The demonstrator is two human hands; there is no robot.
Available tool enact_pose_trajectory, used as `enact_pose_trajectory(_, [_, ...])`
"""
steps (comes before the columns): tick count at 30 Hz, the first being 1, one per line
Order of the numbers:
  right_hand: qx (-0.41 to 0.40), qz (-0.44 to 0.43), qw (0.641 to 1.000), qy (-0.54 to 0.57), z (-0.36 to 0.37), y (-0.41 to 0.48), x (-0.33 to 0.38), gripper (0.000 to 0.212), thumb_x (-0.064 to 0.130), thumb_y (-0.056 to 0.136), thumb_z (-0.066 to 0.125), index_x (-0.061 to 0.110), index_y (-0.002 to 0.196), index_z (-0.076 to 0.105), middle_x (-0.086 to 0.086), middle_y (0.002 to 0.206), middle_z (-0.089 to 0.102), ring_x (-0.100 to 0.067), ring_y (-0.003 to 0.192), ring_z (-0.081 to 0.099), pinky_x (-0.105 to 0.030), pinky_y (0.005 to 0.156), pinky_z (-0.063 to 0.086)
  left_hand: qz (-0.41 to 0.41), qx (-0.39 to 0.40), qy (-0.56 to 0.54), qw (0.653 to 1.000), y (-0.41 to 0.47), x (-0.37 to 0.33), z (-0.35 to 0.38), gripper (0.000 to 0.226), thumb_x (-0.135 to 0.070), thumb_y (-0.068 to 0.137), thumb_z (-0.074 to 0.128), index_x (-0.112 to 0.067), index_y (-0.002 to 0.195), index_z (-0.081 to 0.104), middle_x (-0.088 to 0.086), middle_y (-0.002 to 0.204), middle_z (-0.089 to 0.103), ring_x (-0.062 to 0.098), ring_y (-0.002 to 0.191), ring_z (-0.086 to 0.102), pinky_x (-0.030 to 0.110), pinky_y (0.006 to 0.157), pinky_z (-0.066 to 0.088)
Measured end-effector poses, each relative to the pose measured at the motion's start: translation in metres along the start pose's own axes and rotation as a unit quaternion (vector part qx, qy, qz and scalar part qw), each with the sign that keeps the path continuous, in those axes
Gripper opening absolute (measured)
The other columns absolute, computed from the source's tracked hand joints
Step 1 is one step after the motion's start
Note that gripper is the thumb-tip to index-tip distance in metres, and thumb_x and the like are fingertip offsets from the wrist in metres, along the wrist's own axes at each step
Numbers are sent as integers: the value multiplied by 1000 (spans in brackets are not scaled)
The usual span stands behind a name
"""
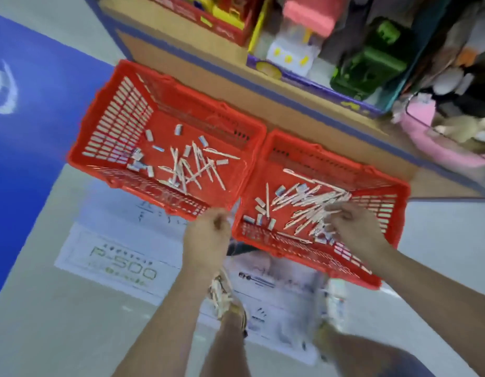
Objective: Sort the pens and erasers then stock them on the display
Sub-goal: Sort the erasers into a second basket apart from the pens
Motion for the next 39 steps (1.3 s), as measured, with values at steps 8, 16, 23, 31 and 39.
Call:
enact_pose_trajectory(8, [-141,42,986,81,54,93,-79,10,8,84,63,17,82,66,0,61,61,-19,49,51,-25,55,39,217,69,126,966,101,-35,99,21,-10,85,55,-18,97,70,3,93,73,26,86,66,29,77,47])
enact_pose_trajectory(16, [-215,35,975,-55,39,202,-202,43,27,86,64,14,125,54,-13,116,61,-33,94,64,-35,78,50,322,188,303,877,169,8,292,23,-17,87,48,-16,104,63,11,100,70,31,96,64,37,78,50])
enact_pose_trajectory(23, [-246,75,948,-186,21,257,-233,61,34,89,61,6,137,35,-23,133,45,-40,122,46,-41,97,41,321,156,456,815,207,39,361,24,-16,92,50,-11,114,57,13,112,65,32,104,63,40,81,51])
enact_pose_trajectory(31, [-183,129,964,-146,8,268,-246,41,26,84,69,0,114,61,-12,89,64,-26,79,61,-30,67,50,251,193,470,824,212,52,375,30,-33,89,59,-10,108,59,12,117,63,31,109,59,35,87,47])
enact_pose_trajectory(39, [-239,85,967,21,4,265,-248,24,13,93,53,-6,101,63,-21,85,62,-34,78,61,-34,65,45,297,232,528,761,188,24,351,23,-18,92,50,-4,107,58,17,120,60,32,110,58,36,86,47])
Point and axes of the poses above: each hand's wrist, its own y-axis towards the middle knuckle, its own z-axis out of the palm, x = y × z, the point moved 6 cm from there along y, towards the middle knuckle
